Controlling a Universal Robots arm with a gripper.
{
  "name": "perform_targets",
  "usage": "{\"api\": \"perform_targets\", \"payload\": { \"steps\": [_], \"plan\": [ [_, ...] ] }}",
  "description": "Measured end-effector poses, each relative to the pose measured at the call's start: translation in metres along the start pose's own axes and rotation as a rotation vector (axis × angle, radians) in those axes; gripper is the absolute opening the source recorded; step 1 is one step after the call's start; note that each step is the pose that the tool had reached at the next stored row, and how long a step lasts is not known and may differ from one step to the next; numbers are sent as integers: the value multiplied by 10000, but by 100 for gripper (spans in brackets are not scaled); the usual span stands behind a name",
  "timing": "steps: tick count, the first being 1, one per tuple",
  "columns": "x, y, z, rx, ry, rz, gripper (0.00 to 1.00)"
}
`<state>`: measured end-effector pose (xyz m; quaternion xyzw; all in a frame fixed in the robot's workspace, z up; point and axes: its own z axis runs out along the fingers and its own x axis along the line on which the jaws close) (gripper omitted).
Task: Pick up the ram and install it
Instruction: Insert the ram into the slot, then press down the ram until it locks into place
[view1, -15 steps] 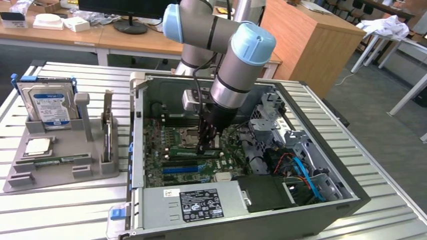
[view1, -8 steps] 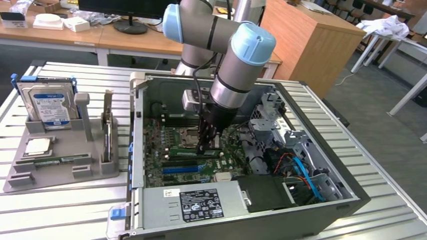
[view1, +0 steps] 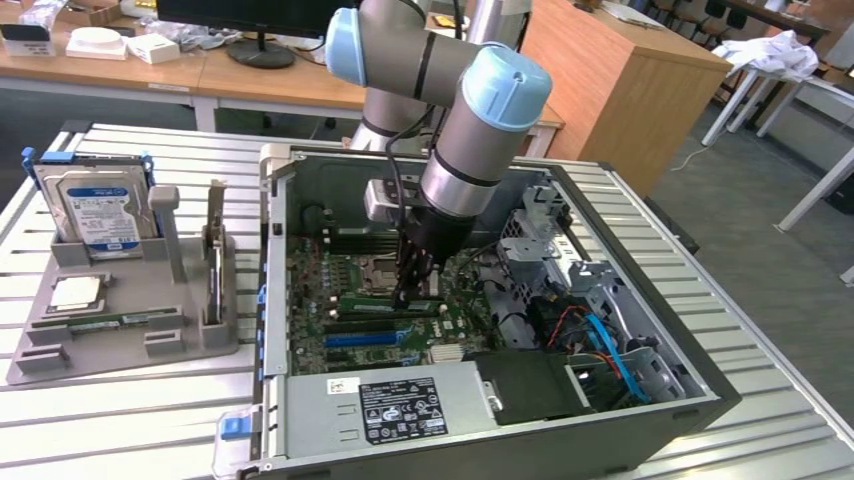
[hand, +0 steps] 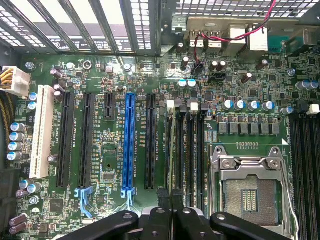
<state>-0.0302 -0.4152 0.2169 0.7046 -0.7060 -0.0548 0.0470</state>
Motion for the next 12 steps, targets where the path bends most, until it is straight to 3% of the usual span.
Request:
{"api": "perform_targets", "payload": {
  "steps": [12],
  "plan": [
    [0, 0, 0, 0, 1, 0, 12]
  ]
}}
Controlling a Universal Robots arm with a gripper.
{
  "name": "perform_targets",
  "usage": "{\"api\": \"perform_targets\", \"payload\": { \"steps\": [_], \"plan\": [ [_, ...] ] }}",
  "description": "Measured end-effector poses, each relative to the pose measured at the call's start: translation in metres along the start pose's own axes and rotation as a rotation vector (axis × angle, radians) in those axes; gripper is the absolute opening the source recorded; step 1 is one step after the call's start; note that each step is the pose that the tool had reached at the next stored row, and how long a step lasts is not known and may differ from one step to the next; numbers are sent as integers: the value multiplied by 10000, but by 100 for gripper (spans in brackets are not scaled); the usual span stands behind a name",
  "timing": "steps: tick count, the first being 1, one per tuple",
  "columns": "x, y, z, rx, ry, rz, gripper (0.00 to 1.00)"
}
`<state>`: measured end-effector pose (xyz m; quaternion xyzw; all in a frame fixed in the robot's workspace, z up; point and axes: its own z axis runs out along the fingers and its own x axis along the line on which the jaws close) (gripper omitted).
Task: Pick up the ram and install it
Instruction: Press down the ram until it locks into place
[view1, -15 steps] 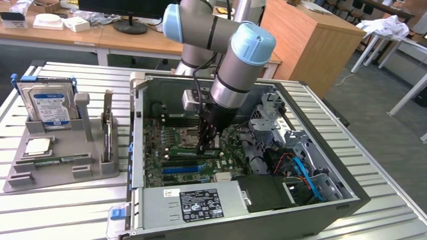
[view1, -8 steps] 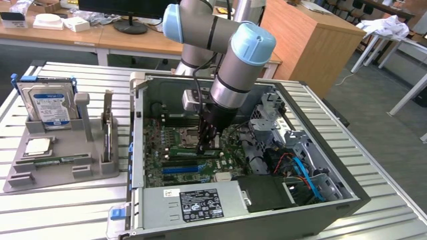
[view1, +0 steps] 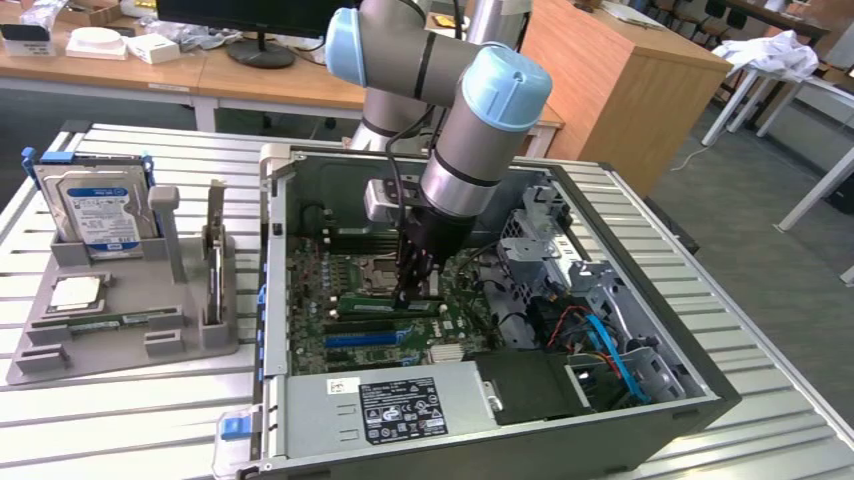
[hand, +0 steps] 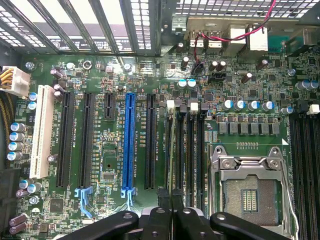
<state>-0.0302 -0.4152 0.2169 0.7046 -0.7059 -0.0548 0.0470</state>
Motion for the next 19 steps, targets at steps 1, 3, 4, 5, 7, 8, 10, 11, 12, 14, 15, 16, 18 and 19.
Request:
{"api": "perform_targets", "payload": {
  "steps": [1, 3, 4, 5, 7, 8, 10, 11, 12, 14, 15, 16, 18, 19],
  "plan": [
    [0, 0, 0, 1, -1, 0, 12],
    [0, 0, 0, 0, -1, 0, 12],
    [0, 0, 0, 0, -1, 0, 12],
    [0, 0, 0, 1, -1, 0, 12],
    [0, 0, 0, 0, -1, 0, 12],
    [0, 0, 0, 0, 0, 0, 12],
    [0, 0, 0, 0, 0, -1, 12],
    [0, 0, 0, 0, -1, 0, 12],
    [0, 0, 0, 0, 0, 0, 12],
    [0, 0, 0, 1, -1, 0, 12],
    [0, 0, 0, 0, -1, 0, 12],
    [0, 0, 0, 0, 0, 0, 12],
    [0, 0, 0, 0, -1, 0, 12],
    [0, 0, 0, 0, 0, 0, 12]
  ]
}}
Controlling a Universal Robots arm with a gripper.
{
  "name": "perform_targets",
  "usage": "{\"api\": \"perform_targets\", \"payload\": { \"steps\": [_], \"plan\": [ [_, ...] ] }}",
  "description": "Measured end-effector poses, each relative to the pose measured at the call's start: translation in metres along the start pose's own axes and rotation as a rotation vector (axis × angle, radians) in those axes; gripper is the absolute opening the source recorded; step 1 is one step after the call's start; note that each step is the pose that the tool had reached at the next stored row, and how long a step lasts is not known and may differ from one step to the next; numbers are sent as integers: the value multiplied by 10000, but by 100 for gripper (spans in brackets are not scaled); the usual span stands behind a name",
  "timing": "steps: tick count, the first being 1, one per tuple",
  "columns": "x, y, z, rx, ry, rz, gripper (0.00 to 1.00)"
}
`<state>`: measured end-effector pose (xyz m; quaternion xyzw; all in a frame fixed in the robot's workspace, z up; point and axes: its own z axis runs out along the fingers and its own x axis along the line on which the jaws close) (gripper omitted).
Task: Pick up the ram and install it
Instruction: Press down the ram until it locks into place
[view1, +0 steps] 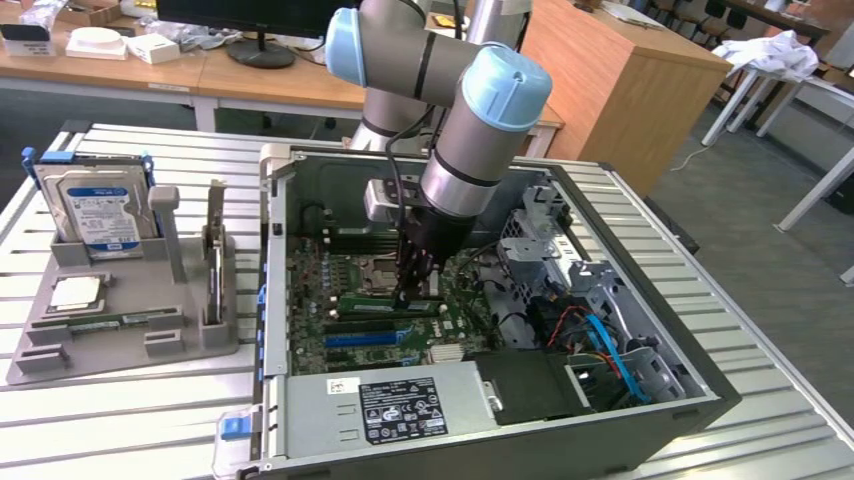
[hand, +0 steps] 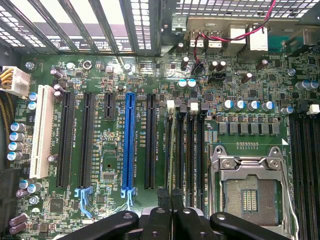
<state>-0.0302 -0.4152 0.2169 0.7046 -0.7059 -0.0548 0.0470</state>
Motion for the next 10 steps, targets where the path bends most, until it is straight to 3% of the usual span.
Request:
{"api": "perform_targets", "payload": {
  "steps": [10],
  "plan": [
    [0, 0, 0, 0, -1, 0, 12]
  ]
}}
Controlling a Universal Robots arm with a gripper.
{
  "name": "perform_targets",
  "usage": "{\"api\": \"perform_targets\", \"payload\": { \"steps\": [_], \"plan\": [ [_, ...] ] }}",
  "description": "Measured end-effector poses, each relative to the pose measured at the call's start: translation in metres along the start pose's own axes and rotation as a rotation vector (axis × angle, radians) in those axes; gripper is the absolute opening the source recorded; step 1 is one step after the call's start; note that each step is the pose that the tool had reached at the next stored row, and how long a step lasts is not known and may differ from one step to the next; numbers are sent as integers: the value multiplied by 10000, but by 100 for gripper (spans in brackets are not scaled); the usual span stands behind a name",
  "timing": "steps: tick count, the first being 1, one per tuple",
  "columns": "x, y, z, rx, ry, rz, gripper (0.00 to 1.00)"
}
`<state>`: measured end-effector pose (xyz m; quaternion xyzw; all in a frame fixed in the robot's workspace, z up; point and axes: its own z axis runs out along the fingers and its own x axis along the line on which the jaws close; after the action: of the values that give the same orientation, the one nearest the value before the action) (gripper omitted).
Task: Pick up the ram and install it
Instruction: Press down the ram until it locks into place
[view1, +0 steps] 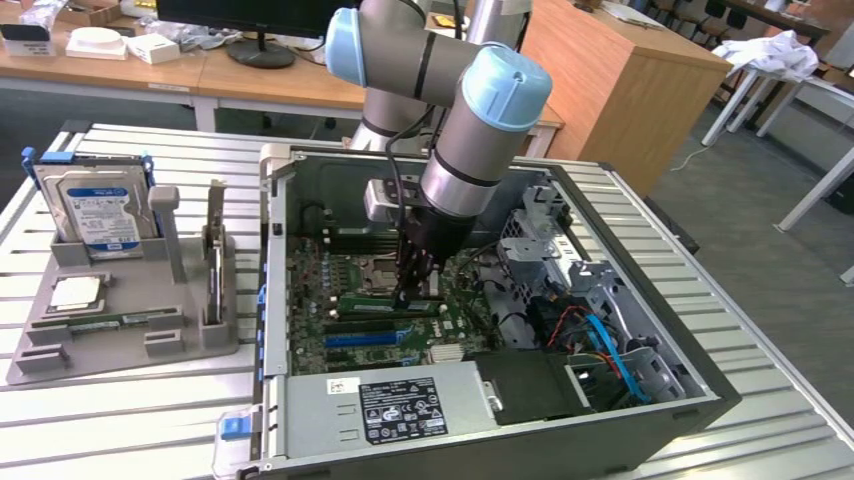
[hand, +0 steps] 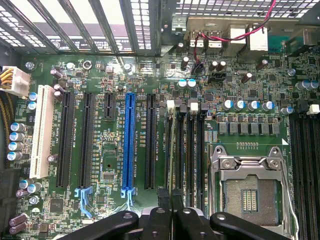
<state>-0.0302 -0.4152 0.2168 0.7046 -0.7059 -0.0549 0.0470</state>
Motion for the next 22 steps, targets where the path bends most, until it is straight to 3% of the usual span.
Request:
{"api": "perform_targets", "payload": {
  "steps": [22],
  "plan": [
    [5, 1, -6, 10, -1, 20, 12]
  ]
}}
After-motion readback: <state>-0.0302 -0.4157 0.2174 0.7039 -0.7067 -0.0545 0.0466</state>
